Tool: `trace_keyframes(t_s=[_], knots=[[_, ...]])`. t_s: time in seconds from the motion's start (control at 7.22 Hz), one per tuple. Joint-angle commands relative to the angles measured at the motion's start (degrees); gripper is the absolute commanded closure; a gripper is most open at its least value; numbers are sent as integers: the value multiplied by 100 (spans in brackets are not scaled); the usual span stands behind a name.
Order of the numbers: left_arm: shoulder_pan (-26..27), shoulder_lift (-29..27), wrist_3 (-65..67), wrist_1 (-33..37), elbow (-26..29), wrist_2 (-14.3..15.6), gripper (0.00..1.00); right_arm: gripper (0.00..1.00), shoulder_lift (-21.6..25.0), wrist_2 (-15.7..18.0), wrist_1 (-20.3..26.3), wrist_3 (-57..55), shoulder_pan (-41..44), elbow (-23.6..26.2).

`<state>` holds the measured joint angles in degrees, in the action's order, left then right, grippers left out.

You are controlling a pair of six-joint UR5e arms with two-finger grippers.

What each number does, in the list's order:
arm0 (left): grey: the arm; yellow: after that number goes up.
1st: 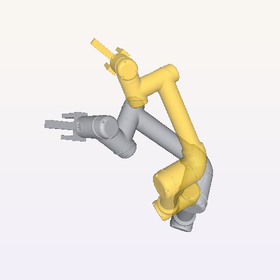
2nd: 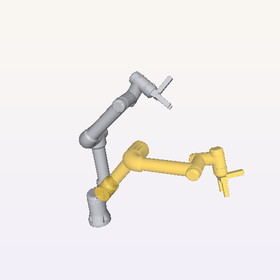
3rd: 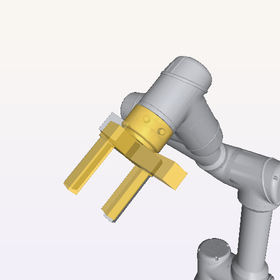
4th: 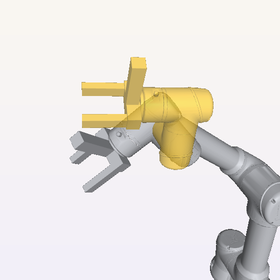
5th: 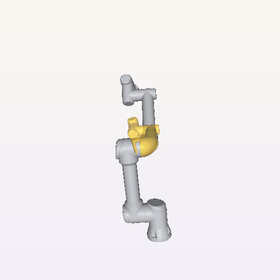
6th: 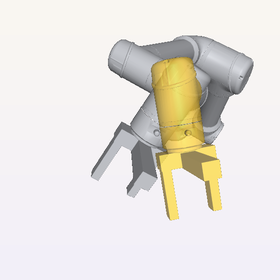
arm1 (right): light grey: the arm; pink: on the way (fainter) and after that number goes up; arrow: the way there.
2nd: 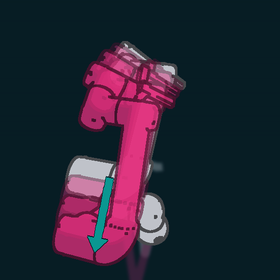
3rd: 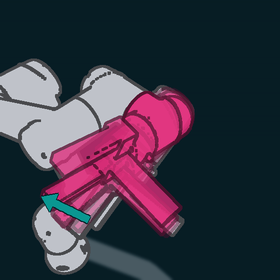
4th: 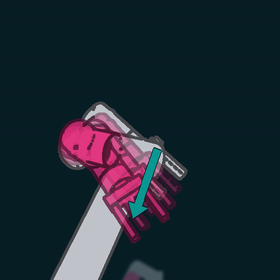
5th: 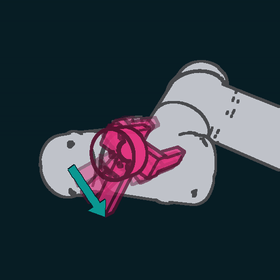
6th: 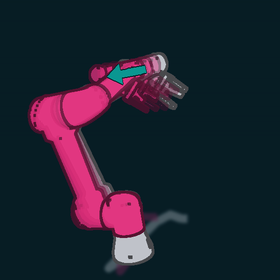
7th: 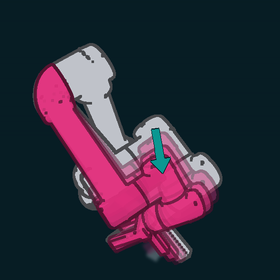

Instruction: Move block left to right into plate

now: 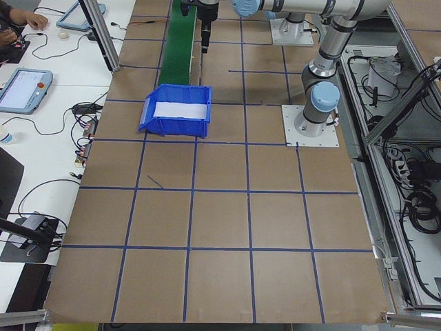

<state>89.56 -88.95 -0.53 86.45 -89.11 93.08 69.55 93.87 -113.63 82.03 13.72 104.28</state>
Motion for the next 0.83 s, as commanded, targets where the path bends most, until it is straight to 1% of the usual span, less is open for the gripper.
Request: trace_keyframes(t_s=[0.0,0.14,0.28,0.42,0.55,0.69], knots=[[0,0,0,-5,-1,0,0,0,119,0,16,-64,8,-56],[0,0,0,3,-1,0,0,0,329,-44,85,-81,139,-205],[9,0,0,3,-1,0,0,0,679,-114,417,-308,601,-398],[9,0,0,3,-1,0,0,0,1100,-115,907,-893,1154,-478],[9,0,0,3,-1,0,0,0,1705,-115,1600,-1917,1751,-479],[9,0,0,3,-1,0,0,0,2155,-132,2085,-3276,2427,-496]])
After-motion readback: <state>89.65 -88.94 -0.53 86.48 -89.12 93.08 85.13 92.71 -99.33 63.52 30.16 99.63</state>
